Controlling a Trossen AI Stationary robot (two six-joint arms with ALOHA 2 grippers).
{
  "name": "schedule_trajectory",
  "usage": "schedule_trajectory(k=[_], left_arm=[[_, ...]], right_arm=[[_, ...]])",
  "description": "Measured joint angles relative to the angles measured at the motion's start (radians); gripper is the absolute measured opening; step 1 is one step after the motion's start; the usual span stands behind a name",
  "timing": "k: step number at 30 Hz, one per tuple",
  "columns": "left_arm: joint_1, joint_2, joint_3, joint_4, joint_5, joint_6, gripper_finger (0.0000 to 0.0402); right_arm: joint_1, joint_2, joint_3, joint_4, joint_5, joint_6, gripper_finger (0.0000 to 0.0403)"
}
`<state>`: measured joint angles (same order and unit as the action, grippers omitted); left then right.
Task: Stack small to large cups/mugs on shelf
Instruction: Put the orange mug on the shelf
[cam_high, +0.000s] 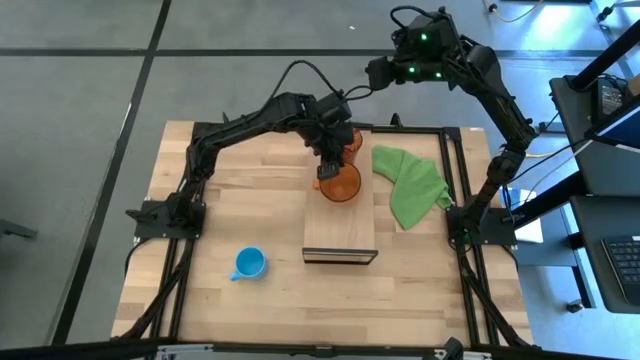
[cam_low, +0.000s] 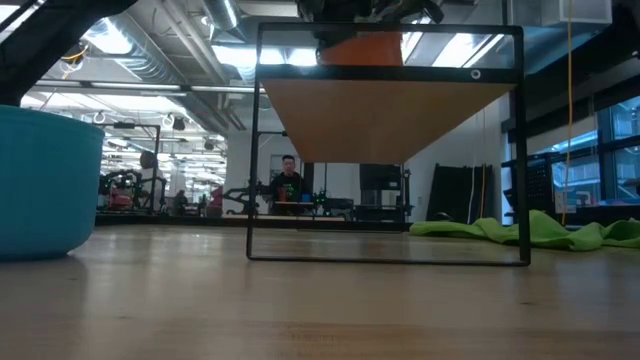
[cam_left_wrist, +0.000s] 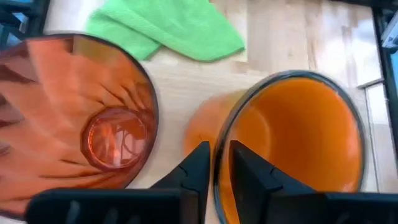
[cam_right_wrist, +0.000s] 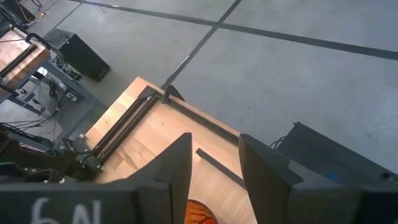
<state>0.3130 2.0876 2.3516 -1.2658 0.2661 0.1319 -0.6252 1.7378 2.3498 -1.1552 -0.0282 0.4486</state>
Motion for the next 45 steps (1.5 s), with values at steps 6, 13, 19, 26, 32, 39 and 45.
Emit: schedule_trajectory(k=[6, 13, 19, 26, 32, 39, 45], left_arm=[[-0.001, -0.001, 0.001, 0.030, -0.014, -0.008, 0.0060], [0.003, -0.001, 0.001, 0.033, -0.021, -0.016, 0.0059], [-0.002, -0.001, 0.000, 0.007, -0.014, -0.029, 0.0058], [-0.048, -0.055, -0.002, -0.055, -0.064, -0.047, 0.0051], [-0.094, -0.140, -0.001, -0.098, -0.196, -0.052, 0.0034], [-0.090, -0.210, -0.030, -0.090, -0.198, -0.040, 0.0003], [-0.057, -0.327, -0.268, 0.014, -0.226, -0.064, 0.0005]], right_arm=[[0.006, 0.000, 0.000, -0.002, 0.000, -0.005, 0.0134], [0.006, 0.000, 0.000, -0.013, 0.000, -0.007, 0.0134], [0.006, 0.000, 0.000, -0.019, 0.000, -0.007, 0.0134], [0.006, 0.000, 0.000, -0.022, -0.002, -0.012, 0.0134], [0.056, 0.000, 0.000, -0.025, -0.170, -0.090, 0.0134], [0.309, -0.032, 0.000, -0.217, -0.271, -0.168, 0.0134], [0.602, -0.075, -0.030, -0.398, 0.165, 0.015, 0.0134]])
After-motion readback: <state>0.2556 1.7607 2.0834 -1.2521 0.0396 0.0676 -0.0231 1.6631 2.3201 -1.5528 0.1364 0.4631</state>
